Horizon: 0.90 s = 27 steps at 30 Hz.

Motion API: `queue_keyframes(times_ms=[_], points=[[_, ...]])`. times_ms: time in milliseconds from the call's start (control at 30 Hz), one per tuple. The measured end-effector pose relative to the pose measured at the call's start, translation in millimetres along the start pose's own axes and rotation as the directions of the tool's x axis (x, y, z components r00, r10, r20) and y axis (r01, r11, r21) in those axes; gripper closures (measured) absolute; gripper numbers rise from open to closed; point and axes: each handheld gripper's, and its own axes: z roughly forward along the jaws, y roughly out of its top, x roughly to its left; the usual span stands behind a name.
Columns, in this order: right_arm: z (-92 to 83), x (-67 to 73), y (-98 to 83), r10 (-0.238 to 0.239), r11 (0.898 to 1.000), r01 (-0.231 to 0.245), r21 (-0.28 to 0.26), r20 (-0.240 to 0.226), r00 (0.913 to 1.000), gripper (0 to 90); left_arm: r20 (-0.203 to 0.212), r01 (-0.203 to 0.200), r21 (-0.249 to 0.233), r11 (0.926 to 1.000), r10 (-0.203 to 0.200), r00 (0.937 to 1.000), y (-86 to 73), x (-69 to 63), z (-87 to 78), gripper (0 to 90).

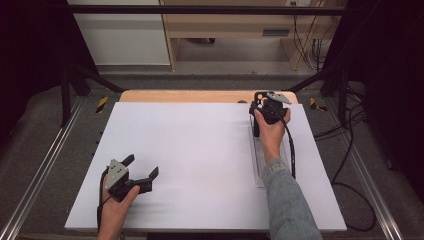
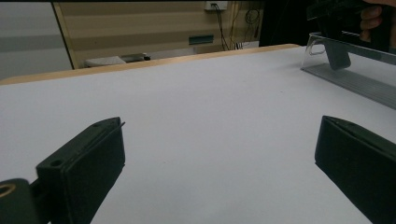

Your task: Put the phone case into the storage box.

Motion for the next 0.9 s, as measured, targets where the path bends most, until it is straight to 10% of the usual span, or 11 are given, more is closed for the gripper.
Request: queue_keyframes(times_ms=[900], points=[[-2.4,7.8,6.2,-0.026,1.000,0.026,0.014,0.028,0.9993,13.1,0.015,-0.021,0.012,0.9997,0.021,0.9997,-0.3,-4.5,1.9,1.8]])
